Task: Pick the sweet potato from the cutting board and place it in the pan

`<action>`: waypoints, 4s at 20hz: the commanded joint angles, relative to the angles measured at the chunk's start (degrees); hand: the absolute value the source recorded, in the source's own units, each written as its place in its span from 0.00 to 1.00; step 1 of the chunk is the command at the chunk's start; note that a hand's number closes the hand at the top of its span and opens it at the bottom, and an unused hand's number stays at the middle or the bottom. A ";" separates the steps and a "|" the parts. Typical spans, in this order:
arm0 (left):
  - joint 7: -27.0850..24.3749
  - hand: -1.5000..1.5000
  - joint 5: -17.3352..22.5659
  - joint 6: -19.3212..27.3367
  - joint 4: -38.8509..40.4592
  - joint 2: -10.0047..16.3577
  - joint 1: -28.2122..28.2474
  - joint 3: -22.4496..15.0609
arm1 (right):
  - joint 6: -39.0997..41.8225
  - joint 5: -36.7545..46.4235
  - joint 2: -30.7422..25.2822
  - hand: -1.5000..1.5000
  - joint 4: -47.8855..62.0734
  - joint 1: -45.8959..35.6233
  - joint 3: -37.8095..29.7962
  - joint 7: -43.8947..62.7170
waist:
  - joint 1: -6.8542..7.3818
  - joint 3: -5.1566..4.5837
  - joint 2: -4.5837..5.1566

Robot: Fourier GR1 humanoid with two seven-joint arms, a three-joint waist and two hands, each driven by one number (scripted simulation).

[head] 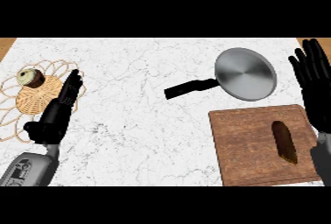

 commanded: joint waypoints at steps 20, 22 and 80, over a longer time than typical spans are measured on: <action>21.31 0.50 -1.52 1.87 7.28 7.87 4.37 6.85 | 3.53 25.87 -16.26 0.00 -10.57 21.42 1.83 -14.45 | -0.39 0.92 -1.23; 21.31 0.50 -2.00 2.74 7.23 7.07 4.72 6.73 | 3.73 30.34 -17.91 0.00 -13.90 20.34 4.31 -7.03 | 0.01 0.88 -1.16; 25.30 0.50 -10.74 -5.73 6.20 2.38 1.52 16.79 | 46.35 78.20 -5.91 0.00 8.38 2.32 22.38 28.89 | 0.61 0.98 -0.98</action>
